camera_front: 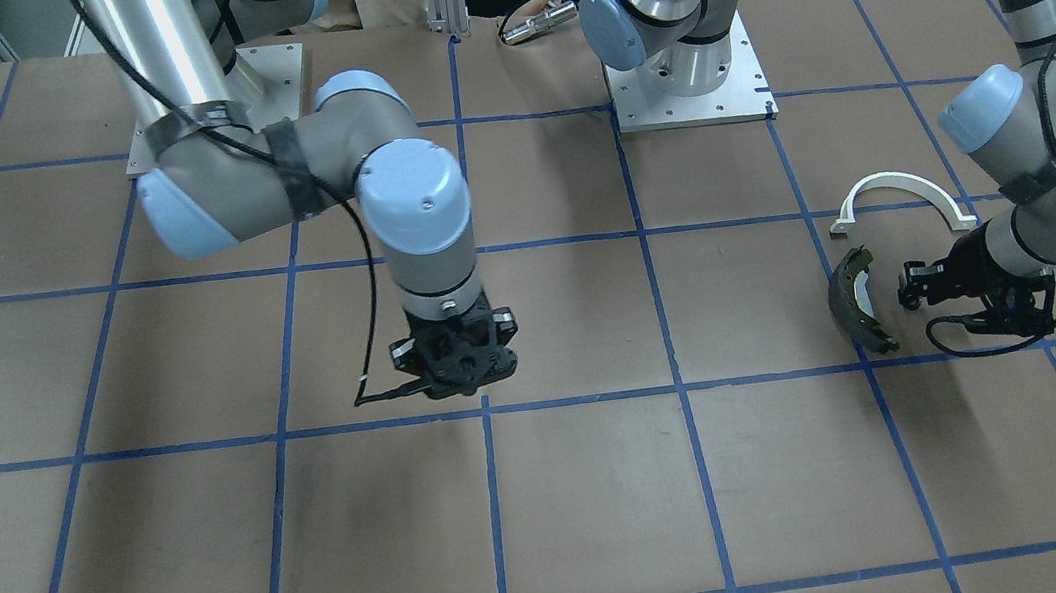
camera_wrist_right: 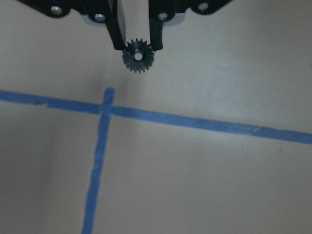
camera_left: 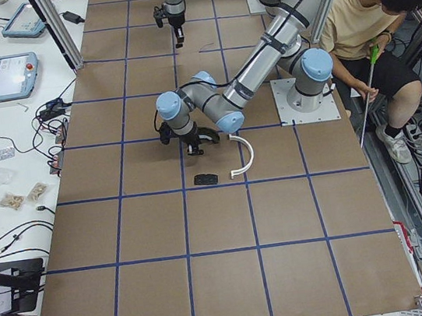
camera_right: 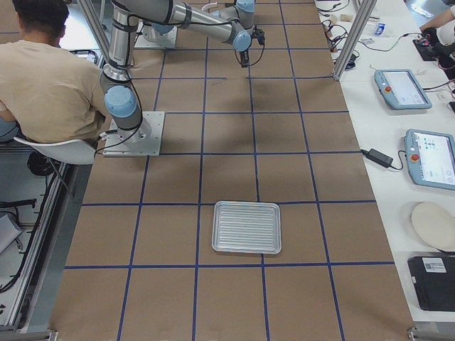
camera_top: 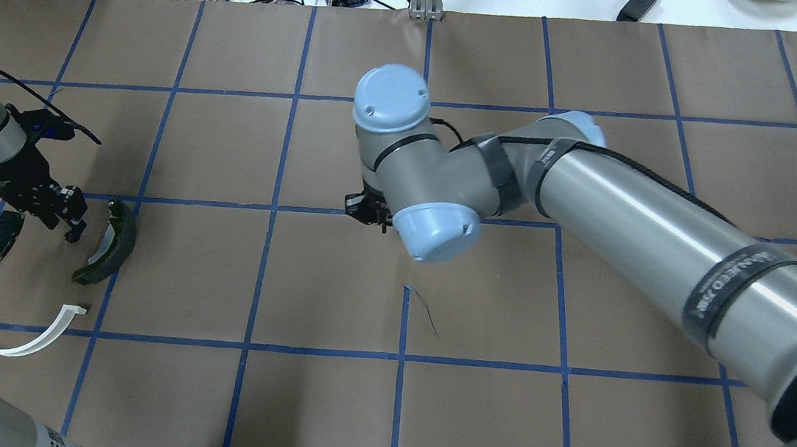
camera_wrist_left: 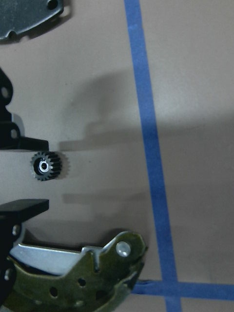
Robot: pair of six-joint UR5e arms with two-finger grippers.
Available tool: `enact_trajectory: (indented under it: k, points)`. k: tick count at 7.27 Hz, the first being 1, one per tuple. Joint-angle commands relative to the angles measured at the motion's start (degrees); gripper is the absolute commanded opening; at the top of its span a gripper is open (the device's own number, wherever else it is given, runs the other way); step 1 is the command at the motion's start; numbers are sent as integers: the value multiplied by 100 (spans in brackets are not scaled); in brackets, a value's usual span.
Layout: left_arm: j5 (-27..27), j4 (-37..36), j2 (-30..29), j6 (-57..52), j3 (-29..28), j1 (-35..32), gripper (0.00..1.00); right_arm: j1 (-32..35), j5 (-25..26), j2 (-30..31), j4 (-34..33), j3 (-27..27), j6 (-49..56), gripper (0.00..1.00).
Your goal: Place bearing gear from tray to pile
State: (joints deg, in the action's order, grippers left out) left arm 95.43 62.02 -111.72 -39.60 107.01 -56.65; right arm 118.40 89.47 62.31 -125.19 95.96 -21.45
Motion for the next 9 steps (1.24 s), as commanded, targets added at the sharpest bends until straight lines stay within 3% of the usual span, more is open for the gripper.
enact_trajectory:
  k: [1,2,3,5,6,8,9]
  points:
    - [10,221,167,127,-362,-109,100,297,-122,-167,-207,11,-526,12]
    - [2,893,185,337,-914,-248,100,245,-54,-149,-234,-7,-431,66]
    - [1,1778,186,722,-1641,-511,100,-16,-18,-80,-277,-59,-395,100]
    - [1,2760,159,1557,-2612,-1134,100,-1025,-97,524,45,-95,41,100]
    - [-33,2841,159,1865,-2737,-1451,100,-1421,-36,902,369,-112,558,100]
    - [-611,2833,124,3110,-2721,-2406,100,-2256,-18,1667,1351,-286,1587,100]
    - [-596,2746,81,3569,-2695,-2951,100,-2399,-35,1949,2358,-636,1644,100]
